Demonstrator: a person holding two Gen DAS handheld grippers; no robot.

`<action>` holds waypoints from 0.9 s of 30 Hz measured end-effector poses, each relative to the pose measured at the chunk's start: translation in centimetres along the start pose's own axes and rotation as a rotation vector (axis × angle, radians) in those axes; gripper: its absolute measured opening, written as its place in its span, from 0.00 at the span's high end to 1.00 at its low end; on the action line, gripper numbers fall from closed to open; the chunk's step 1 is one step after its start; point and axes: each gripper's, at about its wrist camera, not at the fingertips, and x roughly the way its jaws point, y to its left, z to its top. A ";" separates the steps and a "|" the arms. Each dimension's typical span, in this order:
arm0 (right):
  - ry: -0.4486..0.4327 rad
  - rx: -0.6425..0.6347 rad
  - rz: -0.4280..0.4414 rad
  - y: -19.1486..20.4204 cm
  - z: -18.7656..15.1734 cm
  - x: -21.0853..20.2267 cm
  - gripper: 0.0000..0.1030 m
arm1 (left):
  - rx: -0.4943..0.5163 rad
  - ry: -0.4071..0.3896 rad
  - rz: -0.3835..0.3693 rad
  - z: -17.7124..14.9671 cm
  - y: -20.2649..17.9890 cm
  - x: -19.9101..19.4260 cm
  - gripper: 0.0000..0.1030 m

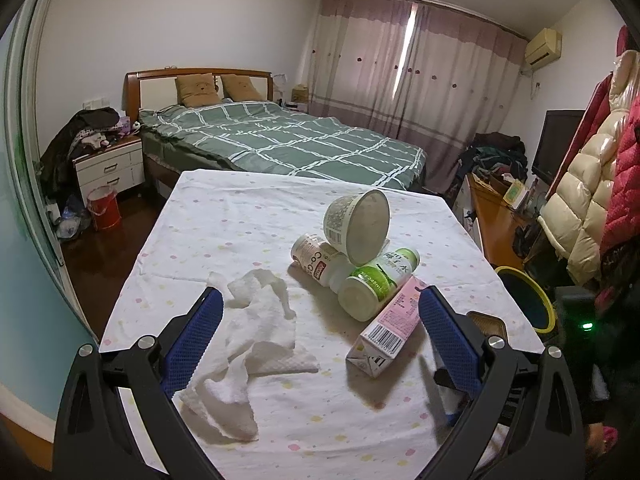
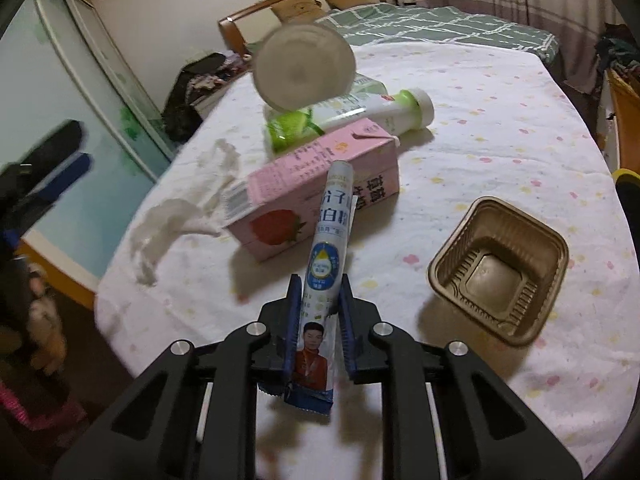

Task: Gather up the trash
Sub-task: 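Carry the white tube over the bin and open the right tool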

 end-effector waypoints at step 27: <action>-0.275 0.333 -0.449 -26.0 3.7 -11.8 0.82 | 0.135 0.069 -0.064 0.3 -7.7 3.2 0.06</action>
